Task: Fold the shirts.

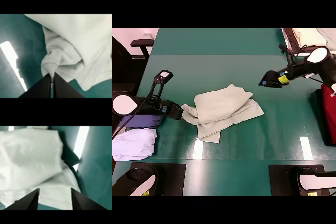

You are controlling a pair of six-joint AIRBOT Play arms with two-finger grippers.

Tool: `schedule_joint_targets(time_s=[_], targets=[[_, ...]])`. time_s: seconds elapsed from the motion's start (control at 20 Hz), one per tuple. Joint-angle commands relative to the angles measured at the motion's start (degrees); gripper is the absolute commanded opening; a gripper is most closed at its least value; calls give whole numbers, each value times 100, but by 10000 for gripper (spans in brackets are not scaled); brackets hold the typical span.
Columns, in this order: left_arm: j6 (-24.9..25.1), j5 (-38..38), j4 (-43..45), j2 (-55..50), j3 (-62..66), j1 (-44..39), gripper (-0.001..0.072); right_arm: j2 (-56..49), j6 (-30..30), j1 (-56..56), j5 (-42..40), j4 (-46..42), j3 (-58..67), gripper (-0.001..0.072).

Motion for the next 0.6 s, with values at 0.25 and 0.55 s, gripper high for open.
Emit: schedule_joint_targets(time_s=[0.25, 0.55], targets=[[-13, 551, 166, 2, -98, 0, 26, 973, -94, -813, -498, 48, -2736, 454], [-20, 579, 122, 2, -98, 0, 26, 925, -409, -326, -1510, 890, -3320, 453]])
